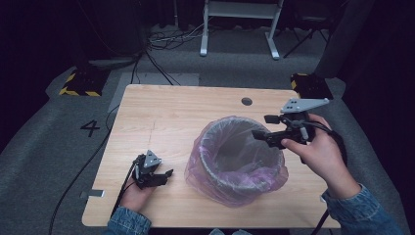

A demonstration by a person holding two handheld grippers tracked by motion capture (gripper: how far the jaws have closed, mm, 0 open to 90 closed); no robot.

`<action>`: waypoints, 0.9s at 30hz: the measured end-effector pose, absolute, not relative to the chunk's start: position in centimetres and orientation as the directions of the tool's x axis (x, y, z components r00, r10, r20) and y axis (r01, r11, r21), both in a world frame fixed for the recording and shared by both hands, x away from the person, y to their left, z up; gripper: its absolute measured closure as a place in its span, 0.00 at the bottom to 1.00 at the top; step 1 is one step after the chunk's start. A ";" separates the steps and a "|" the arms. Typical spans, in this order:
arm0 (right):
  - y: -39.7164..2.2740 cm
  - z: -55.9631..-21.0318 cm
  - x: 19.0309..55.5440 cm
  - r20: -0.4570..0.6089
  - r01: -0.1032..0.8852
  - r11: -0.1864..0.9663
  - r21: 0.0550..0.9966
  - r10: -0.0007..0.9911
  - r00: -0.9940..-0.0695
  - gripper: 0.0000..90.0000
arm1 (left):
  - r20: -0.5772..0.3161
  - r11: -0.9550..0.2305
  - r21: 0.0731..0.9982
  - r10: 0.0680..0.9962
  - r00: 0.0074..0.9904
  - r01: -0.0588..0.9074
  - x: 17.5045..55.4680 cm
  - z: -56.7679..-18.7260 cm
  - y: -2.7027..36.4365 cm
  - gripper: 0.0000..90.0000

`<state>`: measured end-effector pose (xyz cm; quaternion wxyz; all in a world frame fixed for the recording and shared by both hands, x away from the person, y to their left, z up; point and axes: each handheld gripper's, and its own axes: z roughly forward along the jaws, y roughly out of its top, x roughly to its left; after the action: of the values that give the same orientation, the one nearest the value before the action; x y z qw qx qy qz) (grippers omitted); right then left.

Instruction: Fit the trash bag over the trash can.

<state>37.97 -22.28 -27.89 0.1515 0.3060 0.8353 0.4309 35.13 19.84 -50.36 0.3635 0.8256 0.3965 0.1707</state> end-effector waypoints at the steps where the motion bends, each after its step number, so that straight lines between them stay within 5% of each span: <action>1: -22.8 -27.9 37.9 0.016 0.387 0.431 0.815 0.652 -0.758 0.32 | -0.005 -0.422 0.735 0.779 0.626 0.531 35.1 -50.4 19.8 0.39; 27: -32.1 -31.5 36.0 0.031 0.495 0.354 0.794 0.789 -0.614 0.29 | -0.009 -0.424 0.732 0.777 0.630 0.533 34.7 -50.4 21.4 0.33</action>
<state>35.96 -32.09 -31.52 0.1818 0.3999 0.8024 0.4040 34.69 21.42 -50.40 0.3622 0.8269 0.3961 0.1679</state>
